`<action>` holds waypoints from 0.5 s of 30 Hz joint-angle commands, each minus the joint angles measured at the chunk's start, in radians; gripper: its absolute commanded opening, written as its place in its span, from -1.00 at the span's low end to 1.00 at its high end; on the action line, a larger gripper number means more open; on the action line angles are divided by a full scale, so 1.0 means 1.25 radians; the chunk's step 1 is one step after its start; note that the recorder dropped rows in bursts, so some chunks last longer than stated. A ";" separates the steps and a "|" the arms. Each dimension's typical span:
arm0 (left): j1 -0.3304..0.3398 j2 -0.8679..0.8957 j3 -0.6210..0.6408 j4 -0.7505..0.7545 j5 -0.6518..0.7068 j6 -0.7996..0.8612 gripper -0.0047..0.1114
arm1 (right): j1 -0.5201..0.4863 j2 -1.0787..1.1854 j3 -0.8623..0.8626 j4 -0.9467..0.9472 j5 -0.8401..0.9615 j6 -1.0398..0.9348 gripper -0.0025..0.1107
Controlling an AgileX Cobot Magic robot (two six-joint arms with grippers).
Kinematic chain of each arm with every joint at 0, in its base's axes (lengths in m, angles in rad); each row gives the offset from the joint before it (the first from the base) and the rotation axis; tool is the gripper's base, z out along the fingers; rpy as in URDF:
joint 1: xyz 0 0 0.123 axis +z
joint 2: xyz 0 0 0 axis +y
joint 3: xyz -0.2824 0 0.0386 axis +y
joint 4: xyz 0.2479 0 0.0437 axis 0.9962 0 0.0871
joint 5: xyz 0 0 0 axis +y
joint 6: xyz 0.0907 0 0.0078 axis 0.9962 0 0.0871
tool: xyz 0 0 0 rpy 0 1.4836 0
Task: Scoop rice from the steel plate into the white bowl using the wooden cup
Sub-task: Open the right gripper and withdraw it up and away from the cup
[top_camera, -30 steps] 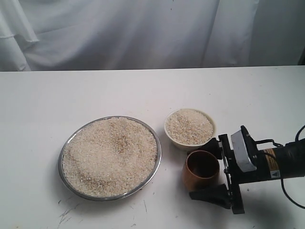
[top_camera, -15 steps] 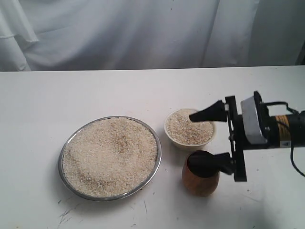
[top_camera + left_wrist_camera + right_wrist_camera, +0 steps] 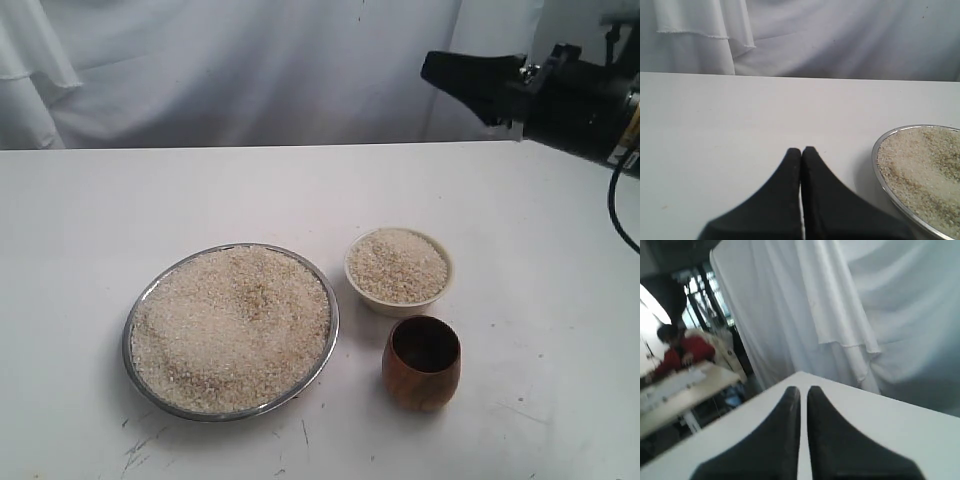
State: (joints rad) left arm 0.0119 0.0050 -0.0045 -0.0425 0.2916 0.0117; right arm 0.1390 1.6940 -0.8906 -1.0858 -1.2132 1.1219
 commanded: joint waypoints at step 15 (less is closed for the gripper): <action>-0.001 -0.004 0.004 -0.001 -0.005 -0.003 -0.92 | -0.028 -0.117 -0.004 0.101 0.302 -0.068 -0.96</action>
State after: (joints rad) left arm 0.0119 0.0050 -0.0045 -0.0425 0.2916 0.0117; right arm 0.1235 1.5648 -0.8906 -0.9486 -0.8980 1.0961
